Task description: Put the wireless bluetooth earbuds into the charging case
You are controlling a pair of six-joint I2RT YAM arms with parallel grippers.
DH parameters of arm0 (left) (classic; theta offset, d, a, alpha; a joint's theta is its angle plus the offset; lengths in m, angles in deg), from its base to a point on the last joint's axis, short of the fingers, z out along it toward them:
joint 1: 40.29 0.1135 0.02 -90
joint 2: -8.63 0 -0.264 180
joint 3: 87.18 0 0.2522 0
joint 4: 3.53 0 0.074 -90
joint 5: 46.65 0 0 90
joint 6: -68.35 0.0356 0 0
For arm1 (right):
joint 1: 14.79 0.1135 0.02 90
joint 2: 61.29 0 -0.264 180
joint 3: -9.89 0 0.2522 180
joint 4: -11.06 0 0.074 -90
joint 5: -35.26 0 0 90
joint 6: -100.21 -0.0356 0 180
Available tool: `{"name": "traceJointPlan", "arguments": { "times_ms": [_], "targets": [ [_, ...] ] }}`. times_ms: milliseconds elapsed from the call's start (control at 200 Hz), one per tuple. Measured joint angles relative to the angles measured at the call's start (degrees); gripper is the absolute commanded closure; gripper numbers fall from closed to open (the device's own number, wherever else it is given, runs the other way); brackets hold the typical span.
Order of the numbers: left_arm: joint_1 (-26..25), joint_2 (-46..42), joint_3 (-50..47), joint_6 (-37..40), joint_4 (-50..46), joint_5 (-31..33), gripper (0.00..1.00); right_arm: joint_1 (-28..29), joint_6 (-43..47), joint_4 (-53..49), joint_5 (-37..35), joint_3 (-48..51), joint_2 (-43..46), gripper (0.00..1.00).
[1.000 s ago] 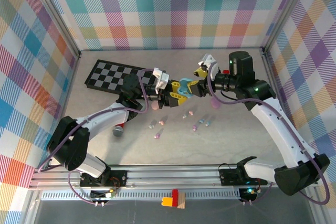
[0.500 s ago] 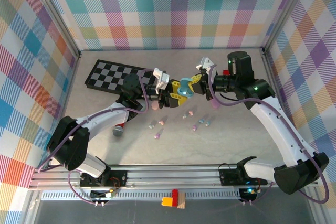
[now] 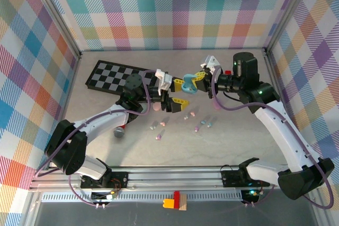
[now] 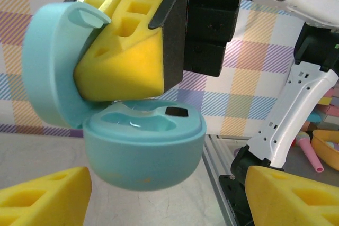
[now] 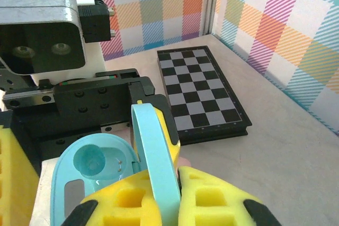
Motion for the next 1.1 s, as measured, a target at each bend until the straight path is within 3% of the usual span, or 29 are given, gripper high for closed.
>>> {"name": "traceJointPlan", "arguments": {
  "times_ms": [990,1100],
  "targets": [
    [-0.31,0.17,1.44,-2.1,1.33,1.29,0.46,1.18,0.87,-0.59,-1.2,0.0,-0.46,1.0],
    [-0.28,0.28,1.51,-2.38,1.29,1.33,0.54,1.18,0.87,-0.59,-1.01,0.0,-0.46,1.0]
  ]
}}
